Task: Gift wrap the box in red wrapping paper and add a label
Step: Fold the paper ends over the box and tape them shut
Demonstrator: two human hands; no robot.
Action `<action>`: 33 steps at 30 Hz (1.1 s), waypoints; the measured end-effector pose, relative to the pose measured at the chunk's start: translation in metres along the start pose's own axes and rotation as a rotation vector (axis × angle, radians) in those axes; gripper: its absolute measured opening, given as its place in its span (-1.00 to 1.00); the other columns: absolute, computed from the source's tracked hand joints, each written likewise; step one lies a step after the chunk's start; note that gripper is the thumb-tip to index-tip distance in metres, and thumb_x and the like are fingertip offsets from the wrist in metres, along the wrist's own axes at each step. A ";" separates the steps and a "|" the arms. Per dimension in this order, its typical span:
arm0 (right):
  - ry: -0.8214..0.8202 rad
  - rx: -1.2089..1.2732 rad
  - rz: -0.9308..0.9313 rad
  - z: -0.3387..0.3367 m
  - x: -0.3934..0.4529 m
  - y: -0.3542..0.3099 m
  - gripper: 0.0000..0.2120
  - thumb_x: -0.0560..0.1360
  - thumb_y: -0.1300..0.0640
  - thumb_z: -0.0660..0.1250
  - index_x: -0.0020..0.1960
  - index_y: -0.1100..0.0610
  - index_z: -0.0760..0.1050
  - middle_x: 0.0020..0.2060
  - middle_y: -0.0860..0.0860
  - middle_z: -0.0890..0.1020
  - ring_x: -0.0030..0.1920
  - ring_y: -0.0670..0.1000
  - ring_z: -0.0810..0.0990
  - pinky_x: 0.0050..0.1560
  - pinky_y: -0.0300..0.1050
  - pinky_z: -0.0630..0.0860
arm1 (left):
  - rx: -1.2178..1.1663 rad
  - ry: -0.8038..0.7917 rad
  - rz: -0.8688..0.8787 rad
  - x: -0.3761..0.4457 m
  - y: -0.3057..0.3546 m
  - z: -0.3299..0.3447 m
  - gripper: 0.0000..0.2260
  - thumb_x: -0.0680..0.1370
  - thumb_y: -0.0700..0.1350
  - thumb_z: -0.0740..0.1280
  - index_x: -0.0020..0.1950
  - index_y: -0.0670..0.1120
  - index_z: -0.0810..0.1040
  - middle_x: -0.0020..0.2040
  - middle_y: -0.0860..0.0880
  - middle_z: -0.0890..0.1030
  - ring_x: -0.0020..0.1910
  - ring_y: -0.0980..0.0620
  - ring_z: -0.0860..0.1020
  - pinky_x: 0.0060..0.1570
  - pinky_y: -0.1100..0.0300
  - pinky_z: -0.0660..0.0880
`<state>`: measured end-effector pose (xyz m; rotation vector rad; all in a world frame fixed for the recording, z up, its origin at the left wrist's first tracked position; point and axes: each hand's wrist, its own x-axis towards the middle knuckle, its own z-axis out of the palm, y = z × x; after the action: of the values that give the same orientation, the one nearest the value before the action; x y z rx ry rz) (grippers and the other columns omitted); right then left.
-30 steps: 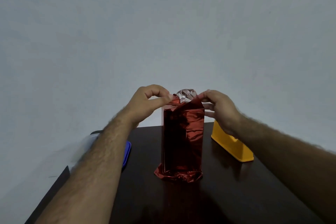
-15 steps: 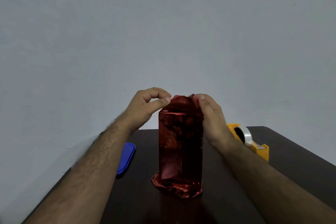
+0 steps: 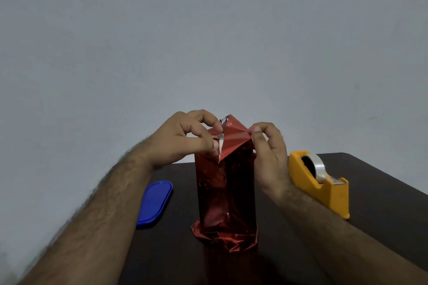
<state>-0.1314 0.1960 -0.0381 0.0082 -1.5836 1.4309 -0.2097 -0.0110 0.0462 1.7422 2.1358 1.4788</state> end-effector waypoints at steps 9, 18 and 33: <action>-0.158 0.030 0.162 0.009 0.011 -0.006 -0.64 0.45 -0.24 0.46 0.14 -0.07 0.68 0.29 0.10 0.60 0.28 0.12 0.63 0.27 0.22 0.63 | 0.087 -0.036 0.051 0.004 -0.009 0.009 -0.94 0.45 -0.14 0.60 -0.19 -0.12 0.79 0.12 -0.04 0.60 0.09 -0.02 0.59 0.04 0.22 0.49; -0.305 0.095 0.180 -0.003 0.009 -0.022 -0.72 0.48 -0.01 0.43 0.16 0.03 0.66 0.13 0.07 0.71 0.17 0.08 0.70 0.19 0.06 0.62 | 0.019 0.193 -0.087 0.018 -0.024 0.016 -0.58 0.45 0.25 0.54 0.29 0.25 0.68 0.36 0.23 0.62 0.45 0.19 0.51 0.48 -0.02 0.41; -0.350 0.109 0.226 -0.011 0.010 -0.015 -0.67 0.52 -0.10 0.40 0.27 -0.09 0.60 0.24 0.11 0.66 0.23 0.07 0.69 0.24 0.04 0.64 | -0.040 0.085 -0.209 0.027 -0.021 0.033 -0.64 0.35 0.22 0.61 0.11 0.16 0.79 0.38 0.26 0.54 0.30 0.28 0.59 0.37 0.08 0.55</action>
<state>-0.1219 0.2053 -0.0221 0.1558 -1.8312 1.7650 -0.2187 0.0323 0.0280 1.4167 2.2312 1.5517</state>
